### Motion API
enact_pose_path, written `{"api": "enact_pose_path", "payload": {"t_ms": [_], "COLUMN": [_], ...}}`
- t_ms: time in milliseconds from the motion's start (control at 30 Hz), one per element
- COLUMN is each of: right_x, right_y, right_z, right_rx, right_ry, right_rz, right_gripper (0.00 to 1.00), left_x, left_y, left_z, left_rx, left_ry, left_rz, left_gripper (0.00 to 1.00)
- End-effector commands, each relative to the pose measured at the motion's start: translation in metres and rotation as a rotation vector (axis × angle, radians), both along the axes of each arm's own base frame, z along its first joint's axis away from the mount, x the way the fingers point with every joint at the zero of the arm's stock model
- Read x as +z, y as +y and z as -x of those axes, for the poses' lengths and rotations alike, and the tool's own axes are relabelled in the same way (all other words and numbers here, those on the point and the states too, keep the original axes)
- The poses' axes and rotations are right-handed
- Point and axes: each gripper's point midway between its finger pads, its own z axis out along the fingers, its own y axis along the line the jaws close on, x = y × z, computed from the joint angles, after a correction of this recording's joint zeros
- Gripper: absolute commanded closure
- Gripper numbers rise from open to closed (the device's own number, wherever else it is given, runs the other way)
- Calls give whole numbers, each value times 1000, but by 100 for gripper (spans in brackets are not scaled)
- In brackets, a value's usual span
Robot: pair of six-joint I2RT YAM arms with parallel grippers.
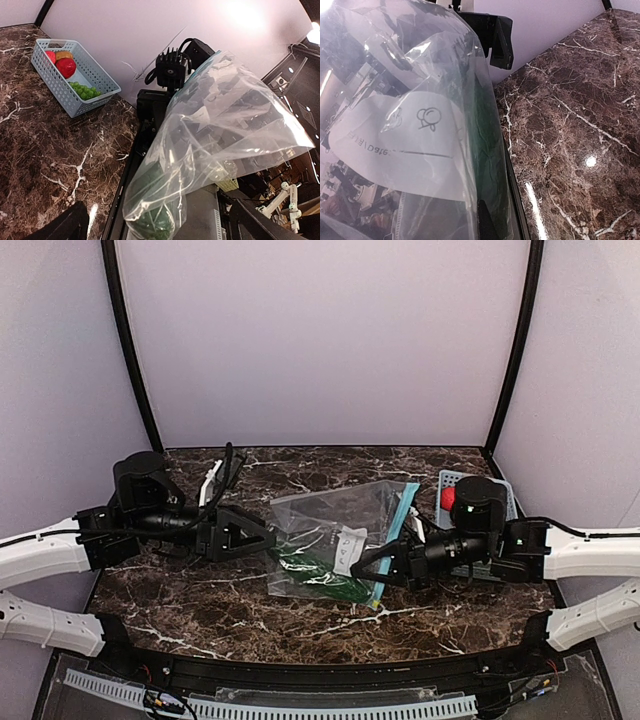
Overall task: Place the food in the zip-top bag and seal the zipper
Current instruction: Adjust the zipper food storage bag.
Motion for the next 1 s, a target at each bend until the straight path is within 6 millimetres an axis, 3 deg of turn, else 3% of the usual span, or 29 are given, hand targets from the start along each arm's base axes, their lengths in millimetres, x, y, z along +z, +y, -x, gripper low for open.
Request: {"api": "enact_pose_path", "payload": {"t_ms": [0,200,567,667,700,767,800,867,967], "right_x": [2,3,4,7,8,9,8,9,11], "right_y": [-5,-5,-3,-4,-5,-6,-7,-8,-8], "right_z": [6,8,6,3,3,0,-1,-2,-2], "right_rx": [28,43,41,20,12,-7,-14,-23,-25], "right_ry": [12,9,4,-6,-9,-14,-14,-16,-16], "right_rz": [2,17,28,24,22,23,25,22,18], "right_gripper": [100,100,100,100,100,100,100,100,100], "left_x": [22,1,-8,-14,-16,-18,-19,-20,-23], "left_y": [-6,-13,-18,-18,-18,-18,-18,-18,-18], "left_z": [8,6,8,12,13,15,16,18,19], "left_rx": [-83,-108,-117,-124,-122,-124,-125,-120,-110], "left_ry": [-66,-4,13,21,23,26,28,28,29], "left_rz": [46,-11,-37,-53,-58,-60,-59,-60,-66], "left_gripper": [1,20,71,92,95,90,71,46,40]}}
